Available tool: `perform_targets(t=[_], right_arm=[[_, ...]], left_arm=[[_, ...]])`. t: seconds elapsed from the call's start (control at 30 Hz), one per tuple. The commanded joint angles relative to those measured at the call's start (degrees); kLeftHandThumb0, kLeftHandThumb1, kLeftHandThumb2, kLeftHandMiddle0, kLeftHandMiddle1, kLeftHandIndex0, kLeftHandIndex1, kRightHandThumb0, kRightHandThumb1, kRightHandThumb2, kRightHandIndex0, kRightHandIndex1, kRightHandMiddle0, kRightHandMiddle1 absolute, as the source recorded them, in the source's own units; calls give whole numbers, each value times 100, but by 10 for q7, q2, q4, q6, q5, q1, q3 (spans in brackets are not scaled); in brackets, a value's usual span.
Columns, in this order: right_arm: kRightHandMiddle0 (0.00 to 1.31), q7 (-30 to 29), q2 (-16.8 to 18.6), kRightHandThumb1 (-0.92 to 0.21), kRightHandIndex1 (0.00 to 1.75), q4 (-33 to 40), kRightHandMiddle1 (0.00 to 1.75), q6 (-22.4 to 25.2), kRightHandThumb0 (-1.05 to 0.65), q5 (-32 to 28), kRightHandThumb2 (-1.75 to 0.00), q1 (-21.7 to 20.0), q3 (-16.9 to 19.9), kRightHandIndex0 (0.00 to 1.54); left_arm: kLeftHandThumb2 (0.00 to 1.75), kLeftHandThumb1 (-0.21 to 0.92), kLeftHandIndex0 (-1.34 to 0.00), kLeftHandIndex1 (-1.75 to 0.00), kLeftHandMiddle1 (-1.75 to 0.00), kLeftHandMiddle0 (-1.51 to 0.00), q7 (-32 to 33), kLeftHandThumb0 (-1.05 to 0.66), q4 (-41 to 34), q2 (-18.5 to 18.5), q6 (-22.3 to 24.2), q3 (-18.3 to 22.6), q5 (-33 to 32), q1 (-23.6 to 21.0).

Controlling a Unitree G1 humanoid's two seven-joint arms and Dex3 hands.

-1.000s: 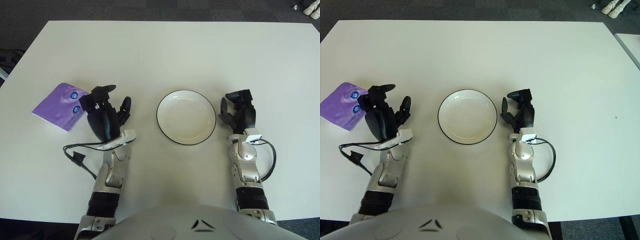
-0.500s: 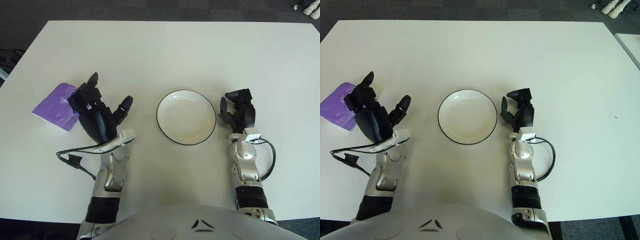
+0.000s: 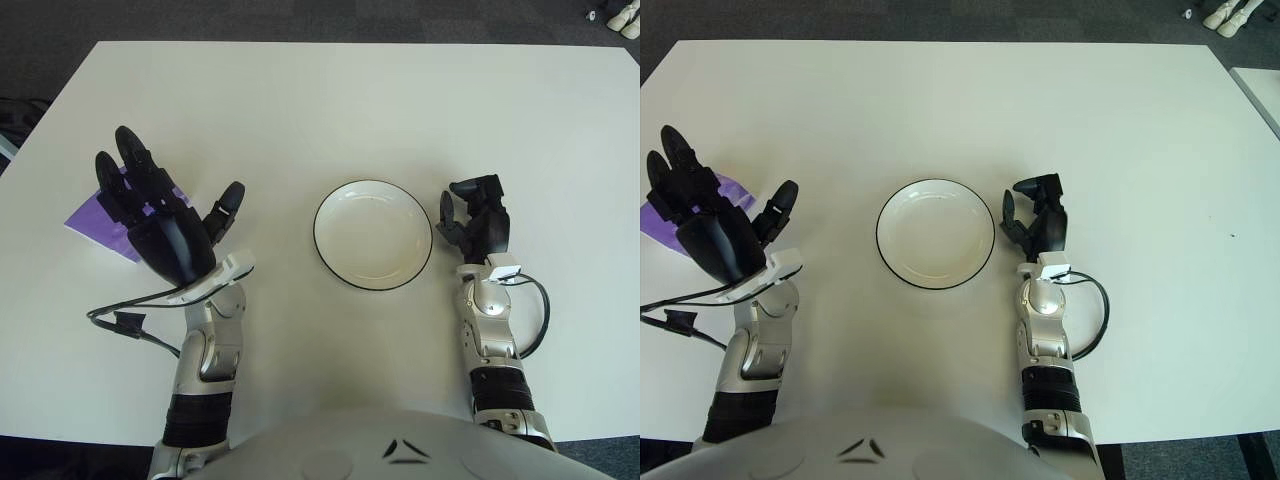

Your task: Put the tissue paper into the plate.

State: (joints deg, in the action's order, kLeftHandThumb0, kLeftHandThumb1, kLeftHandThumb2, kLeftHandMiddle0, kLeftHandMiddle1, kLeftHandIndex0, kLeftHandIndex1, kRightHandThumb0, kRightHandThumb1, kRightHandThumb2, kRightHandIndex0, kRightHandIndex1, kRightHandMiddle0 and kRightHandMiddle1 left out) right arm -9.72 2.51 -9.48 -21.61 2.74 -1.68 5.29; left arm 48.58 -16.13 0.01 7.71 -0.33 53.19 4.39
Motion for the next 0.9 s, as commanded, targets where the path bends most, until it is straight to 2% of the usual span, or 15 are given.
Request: perform_targets(t=[0.0, 0.17, 0.3, 0.37, 0.47, 0.77, 0.87], right_arm=[[25, 5, 8, -82, 120, -52, 175, 35, -36, -7, -67, 35, -4, 59], [24, 5, 9, -84, 120, -55, 175, 32, -35, -6, -65, 34, -3, 59], [23, 6, 10, -84, 120, -59, 175, 28, -35, -8, -64, 32, -2, 60], [23, 6, 10, -84, 121, -60, 175, 27, -35, -8, -64, 31, -2, 61], [23, 6, 10, -85, 121, -62, 175, 25, -35, -8, -64, 30, -2, 61], [24, 5, 10, -84, 121, -63, 175, 25, -35, -8, -64, 29, -1, 61], [24, 1, 12, -84, 121, -60, 175, 29, -35, -5, -64, 31, -1, 61]], left_arm=[[32, 89, 0, 0, -12, 0, -13, -105, -17, 0, 37, 13, 21, 3], [28, 92, 0, 0, -2, 0, -26, -105, -23, -2, 103, 20, 71, -3], [28, 92, 0, 0, 0, 0, -54, -105, -22, 10, 160, 29, 112, -30], [29, 92, 0, 0, 0, 0, -47, -105, 39, 40, 167, 56, 90, -63], [30, 92, 0, 0, 0, 0, -41, -105, 61, 42, 192, 64, 92, -88], [46, 92, 0, 0, 0, 0, -16, -105, 70, 53, 195, 60, 84, -81], [50, 92, 0, 0, 0, 0, -48, -105, 62, 62, 196, 56, 78, -74]])
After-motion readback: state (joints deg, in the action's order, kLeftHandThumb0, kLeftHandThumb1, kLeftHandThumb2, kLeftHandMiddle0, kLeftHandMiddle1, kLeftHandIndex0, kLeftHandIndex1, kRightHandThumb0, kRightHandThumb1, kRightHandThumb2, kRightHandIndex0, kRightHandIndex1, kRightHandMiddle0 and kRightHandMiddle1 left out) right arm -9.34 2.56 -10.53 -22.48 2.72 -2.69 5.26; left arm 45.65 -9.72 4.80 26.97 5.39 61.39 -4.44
